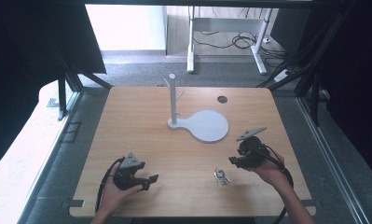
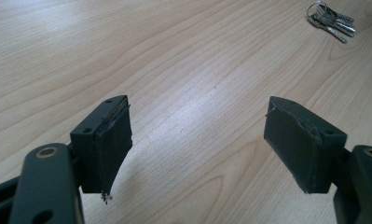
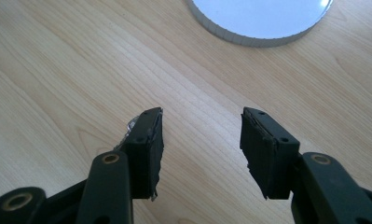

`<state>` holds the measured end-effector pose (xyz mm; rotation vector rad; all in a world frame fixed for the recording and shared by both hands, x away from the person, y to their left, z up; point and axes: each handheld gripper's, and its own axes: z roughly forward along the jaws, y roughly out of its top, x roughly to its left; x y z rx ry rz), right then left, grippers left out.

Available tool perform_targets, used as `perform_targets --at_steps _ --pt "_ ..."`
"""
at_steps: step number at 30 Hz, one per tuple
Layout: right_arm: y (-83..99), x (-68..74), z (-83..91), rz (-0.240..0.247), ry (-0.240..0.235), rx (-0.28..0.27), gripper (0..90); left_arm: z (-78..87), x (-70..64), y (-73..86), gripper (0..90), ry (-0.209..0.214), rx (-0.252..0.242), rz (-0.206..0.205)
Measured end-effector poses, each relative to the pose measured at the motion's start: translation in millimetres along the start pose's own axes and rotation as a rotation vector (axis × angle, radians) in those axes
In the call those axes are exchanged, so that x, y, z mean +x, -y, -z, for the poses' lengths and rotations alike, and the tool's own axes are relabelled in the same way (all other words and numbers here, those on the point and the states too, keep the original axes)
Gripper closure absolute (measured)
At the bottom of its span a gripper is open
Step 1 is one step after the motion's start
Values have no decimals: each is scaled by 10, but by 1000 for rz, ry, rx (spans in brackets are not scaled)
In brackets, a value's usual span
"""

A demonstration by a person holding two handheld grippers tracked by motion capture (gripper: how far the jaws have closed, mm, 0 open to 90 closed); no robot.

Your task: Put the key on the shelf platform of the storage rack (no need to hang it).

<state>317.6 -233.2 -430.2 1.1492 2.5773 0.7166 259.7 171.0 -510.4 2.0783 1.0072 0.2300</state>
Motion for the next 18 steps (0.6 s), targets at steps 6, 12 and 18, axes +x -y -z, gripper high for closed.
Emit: perform_targets --at_steps 6,12,18 --pt "-19 16 -35 6 -15 22 511 -31 -14 7 235 4 16 -9" --pt "-52 46 -102 4 -39 51 539 -28 -22 9 234 8 16 -7" --pt "-92 107 -188 22 -52 97 557 -18 -12 13 234 3 14 -1"
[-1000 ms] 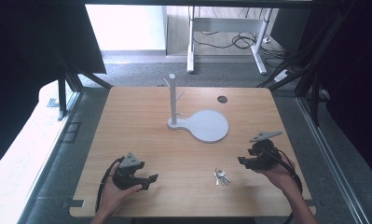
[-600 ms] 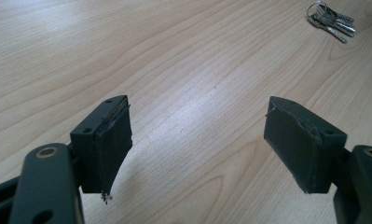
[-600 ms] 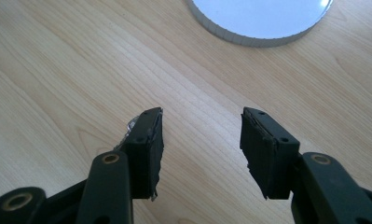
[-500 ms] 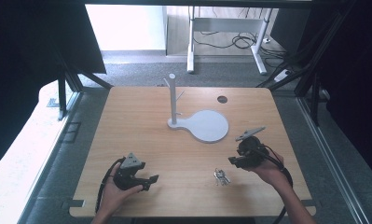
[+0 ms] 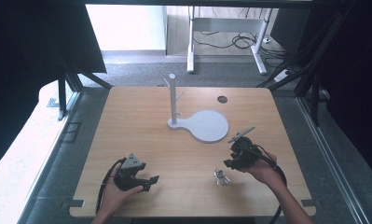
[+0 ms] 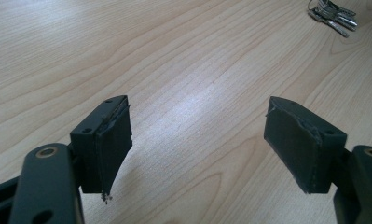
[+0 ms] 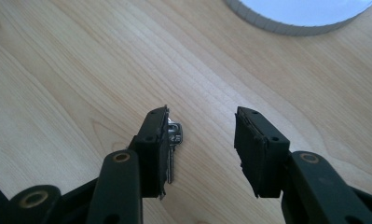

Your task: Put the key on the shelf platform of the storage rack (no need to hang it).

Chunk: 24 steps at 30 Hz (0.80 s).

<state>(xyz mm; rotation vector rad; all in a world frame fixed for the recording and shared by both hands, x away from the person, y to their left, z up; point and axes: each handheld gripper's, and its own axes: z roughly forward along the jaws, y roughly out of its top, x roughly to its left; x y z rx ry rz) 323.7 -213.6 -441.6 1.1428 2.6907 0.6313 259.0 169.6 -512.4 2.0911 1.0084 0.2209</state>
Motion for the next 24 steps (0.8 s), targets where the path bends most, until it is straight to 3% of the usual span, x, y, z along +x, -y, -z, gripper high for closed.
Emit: perform_targets --at_steps 13,19,24 --pt "-57 88 -201 29 -44 72 614 7 17 3 232 0 3 -4" --pt "-88 100 -290 35 -36 94 629 -23 -8 9 229 -35 24 -27" --pt "-124 123 -376 44 -44 115 660 -19 5 9 228 -30 21 -25"
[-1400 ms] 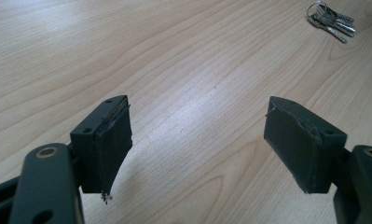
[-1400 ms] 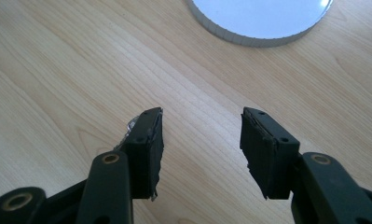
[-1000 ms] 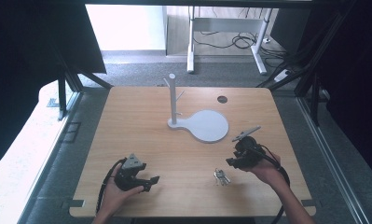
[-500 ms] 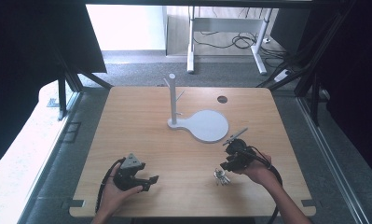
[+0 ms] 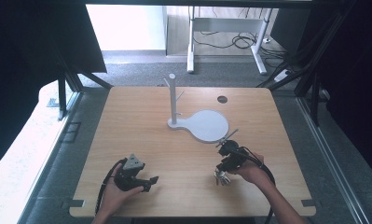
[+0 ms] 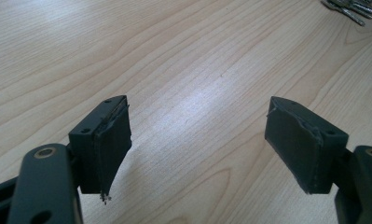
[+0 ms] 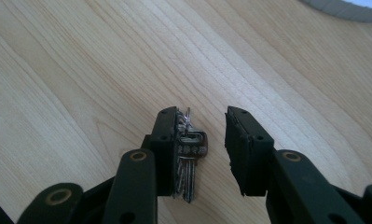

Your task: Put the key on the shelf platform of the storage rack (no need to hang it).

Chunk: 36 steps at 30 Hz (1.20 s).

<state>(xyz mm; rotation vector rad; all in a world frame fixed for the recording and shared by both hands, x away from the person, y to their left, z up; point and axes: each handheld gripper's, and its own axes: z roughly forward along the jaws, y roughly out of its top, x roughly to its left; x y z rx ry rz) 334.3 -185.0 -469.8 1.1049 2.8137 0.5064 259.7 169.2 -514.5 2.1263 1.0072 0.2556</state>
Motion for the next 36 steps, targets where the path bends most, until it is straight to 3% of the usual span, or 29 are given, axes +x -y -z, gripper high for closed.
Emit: perform_targets --at_steps 16,36 --pt "-111 33 -249 11 -16 82 770 -2 26 10 228 -1 8 2" --pt "-110 4 -307 3 -38 112 877 -19 41 19 228 -9 10 3"
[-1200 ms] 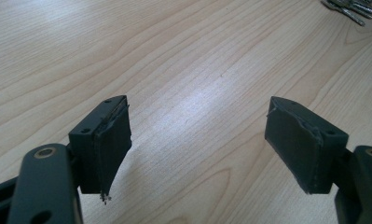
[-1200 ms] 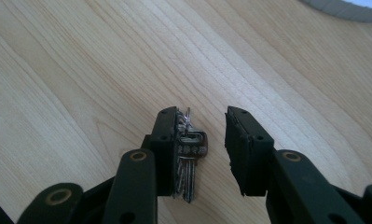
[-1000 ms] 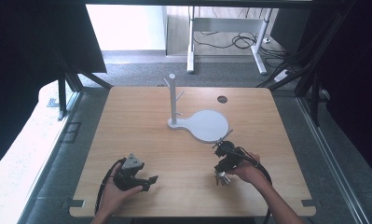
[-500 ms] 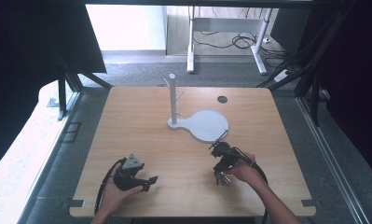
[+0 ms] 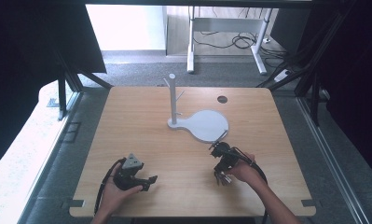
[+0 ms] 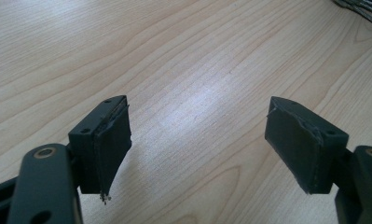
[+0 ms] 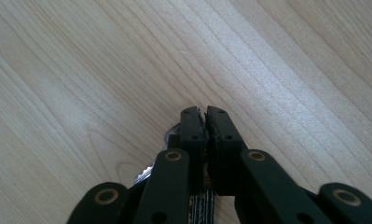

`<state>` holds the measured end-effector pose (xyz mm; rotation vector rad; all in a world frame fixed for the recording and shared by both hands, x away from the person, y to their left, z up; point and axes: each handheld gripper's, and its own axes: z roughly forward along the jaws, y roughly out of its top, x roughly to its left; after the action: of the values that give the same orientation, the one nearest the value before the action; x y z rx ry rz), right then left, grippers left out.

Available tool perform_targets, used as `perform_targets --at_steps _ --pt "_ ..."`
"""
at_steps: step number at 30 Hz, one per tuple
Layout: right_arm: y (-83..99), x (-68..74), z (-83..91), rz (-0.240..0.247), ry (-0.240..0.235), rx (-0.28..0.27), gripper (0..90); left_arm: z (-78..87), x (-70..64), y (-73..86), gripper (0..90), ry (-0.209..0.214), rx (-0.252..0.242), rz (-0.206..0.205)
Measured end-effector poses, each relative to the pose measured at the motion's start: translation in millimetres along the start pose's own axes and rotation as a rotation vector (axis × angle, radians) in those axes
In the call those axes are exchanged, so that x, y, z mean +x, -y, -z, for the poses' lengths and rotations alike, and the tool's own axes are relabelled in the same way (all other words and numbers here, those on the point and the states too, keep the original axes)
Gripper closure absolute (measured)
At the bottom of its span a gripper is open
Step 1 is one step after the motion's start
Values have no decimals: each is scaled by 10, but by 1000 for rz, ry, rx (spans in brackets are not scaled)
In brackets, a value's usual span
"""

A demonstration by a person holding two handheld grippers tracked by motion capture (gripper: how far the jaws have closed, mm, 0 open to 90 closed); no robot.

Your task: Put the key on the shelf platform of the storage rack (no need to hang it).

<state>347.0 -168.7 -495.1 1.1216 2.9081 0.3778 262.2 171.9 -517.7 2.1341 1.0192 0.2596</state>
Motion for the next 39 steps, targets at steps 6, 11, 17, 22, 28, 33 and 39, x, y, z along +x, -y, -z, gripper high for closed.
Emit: perform_targets --at_steps 6,11,17,22,28,33,39 --pt "-4 2 2 -1 -13 15 888 1 -1 2 227 -3 1 3" --pt "13 0 32 6 -8 21 896 4 17 4 227 -3 1 2" --pt "55 -19 172 9 -12 -2 898 33 52 11 228 -11 -9 16" --pt "90 -48 374 12 3 -26 899 37 49 7 227 -10 -8 14" --pt "125 -81 553 4 9 -55 899 44 62 7 228 -7 -12 16" --pt "111 -51 675 17 16 -77 899 40 57 7 227 -7 -10 17" --pt "74 -45 733 24 20 -73 899 50 63 7 227 -5 -11 18"
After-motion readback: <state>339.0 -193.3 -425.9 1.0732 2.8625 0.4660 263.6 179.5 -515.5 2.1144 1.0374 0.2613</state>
